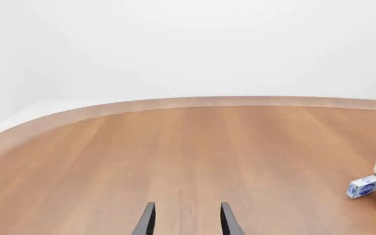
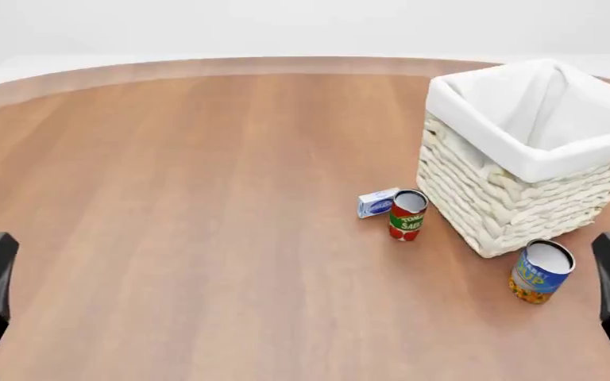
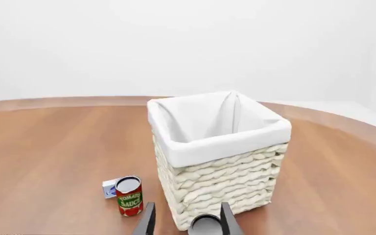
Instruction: Pick up the ketchup, and put it in the basket.
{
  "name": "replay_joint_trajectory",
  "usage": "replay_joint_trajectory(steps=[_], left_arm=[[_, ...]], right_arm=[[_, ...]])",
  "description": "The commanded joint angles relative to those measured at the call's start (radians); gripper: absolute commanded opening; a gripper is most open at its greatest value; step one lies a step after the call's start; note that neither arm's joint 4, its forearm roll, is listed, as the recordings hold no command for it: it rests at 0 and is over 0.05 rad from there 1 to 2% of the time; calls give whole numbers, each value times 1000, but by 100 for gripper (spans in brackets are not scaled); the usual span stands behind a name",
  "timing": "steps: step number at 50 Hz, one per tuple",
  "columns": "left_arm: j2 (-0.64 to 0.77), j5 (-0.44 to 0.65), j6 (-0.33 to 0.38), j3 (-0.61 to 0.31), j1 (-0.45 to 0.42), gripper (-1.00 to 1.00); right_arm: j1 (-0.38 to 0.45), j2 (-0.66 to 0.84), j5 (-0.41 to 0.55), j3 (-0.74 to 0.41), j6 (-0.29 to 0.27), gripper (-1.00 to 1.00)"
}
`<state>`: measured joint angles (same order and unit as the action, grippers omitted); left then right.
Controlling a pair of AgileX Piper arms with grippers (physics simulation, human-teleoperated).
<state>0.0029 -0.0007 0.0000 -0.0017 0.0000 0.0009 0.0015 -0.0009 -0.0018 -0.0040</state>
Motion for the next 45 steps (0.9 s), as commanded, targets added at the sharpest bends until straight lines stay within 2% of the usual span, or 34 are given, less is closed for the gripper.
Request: replay_joint_trajectory(steps=[1, 8, 14, 17, 26, 29, 42, 43, 45], left_arm=[[5, -1, 0, -3, 0, 100], [5, -1, 0, -3, 0, 100], [5, -1, 0, -3, 0, 100], [5, -1, 0, -3, 0, 100], [5, -1, 0, -3, 0, 100], [5, -1, 0, -3, 0, 100], [5, -1, 0, -3, 0, 100], [5, -1, 0, -3, 0, 100], [5, -1, 0, -3, 0, 100]], right_arm=[[1, 2, 2, 0, -9, 100], [7, 0, 5, 0, -8, 100], [21, -1, 2, -9, -31, 100], [21, -1, -5, -24, -64, 100], [47, -1, 30, -71, -56, 100], [63, -1, 33, -91, -71, 100], [160, -1, 68, -155, -104, 100], [212, -1, 72, -166, -128, 100], [237, 0, 66, -162, -144, 100]])
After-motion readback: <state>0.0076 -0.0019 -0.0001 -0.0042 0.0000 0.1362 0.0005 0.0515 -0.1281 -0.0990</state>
